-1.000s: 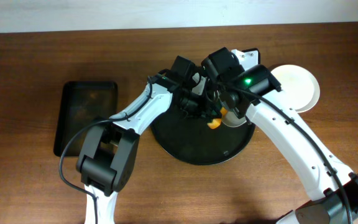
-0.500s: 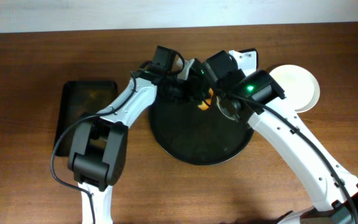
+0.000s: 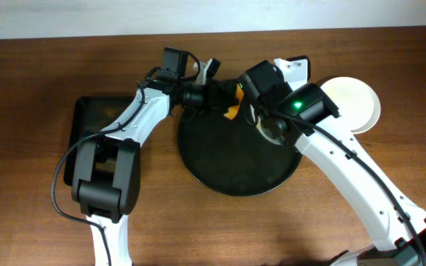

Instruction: Clean dirty plates on tray and stack at the side

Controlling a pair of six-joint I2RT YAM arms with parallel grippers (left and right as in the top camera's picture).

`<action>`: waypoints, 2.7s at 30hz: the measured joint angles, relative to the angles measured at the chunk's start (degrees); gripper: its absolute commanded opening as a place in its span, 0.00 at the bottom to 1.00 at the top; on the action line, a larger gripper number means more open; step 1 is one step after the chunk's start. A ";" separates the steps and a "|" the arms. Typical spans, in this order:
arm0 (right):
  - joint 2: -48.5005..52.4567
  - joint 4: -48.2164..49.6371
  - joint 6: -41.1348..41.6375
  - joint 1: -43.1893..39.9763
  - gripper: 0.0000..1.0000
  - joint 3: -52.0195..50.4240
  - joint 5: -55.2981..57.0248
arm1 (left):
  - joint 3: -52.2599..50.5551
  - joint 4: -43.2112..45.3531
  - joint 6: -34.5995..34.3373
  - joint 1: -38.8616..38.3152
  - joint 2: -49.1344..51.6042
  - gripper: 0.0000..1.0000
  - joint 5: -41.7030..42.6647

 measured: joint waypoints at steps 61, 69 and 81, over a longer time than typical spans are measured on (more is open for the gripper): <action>16.35 10.29 -19.52 -53.27 0.99 3.56 -62.53 | 1.77 -29.77 15.28 -0.31 -16.44 0.00 -40.11; 7.06 5.46 -22.01 -32.00 0.99 5.03 -63.67 | 2.36 -47.10 14.10 13.09 -27.26 0.31 -62.38; 7.58 3.26 -20.57 -24.94 0.99 5.03 -62.16 | -4.79 -37.90 13.68 21.18 -27.04 0.99 -69.83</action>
